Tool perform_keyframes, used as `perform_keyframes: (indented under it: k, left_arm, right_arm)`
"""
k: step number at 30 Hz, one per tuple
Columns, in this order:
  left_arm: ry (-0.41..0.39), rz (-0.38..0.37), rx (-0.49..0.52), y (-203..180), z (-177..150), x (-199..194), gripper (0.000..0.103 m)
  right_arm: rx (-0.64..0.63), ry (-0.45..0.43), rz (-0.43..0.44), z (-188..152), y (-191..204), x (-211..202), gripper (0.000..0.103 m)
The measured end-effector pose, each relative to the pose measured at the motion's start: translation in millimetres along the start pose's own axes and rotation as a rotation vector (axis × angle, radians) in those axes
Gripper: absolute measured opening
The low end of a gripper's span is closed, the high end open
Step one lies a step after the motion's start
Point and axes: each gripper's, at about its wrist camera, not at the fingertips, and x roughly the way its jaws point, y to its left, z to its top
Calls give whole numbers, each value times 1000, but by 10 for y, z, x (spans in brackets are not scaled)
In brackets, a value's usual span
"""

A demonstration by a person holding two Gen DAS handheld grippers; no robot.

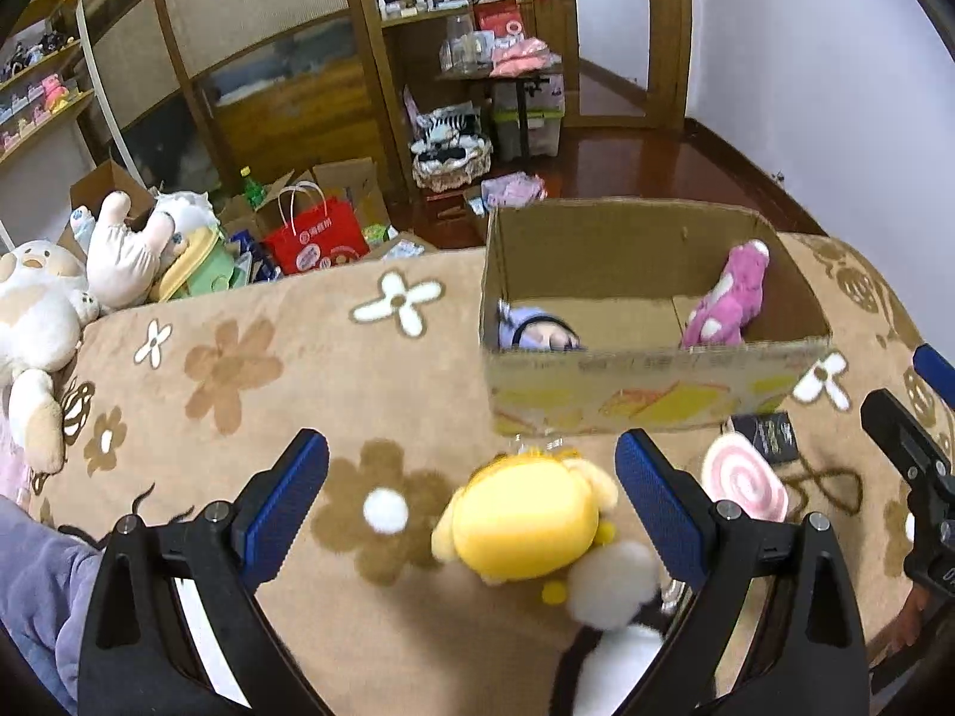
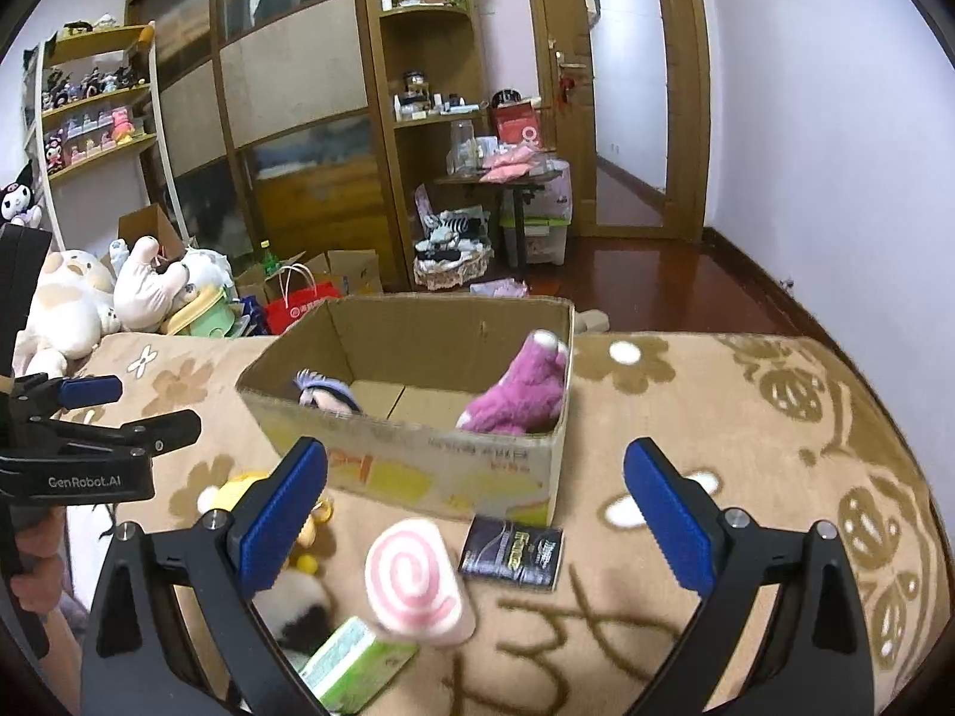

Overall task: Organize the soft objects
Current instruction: 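Grasp the white pom-pom plush with the left tool while the right tool grasps the green tissue pack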

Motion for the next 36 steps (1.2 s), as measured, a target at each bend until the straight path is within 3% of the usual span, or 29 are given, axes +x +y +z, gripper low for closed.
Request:
perform_keyframes:
  k: [15,36]
  left_arm:
    - [185,-65,10,-72,-281,214,96]
    - [370,-131,-10,-284,-510,611,96]
  right_arm:
    - [20,153,15,-337,75,70,103]
    - [-21,313,32,-676,251,349,103]
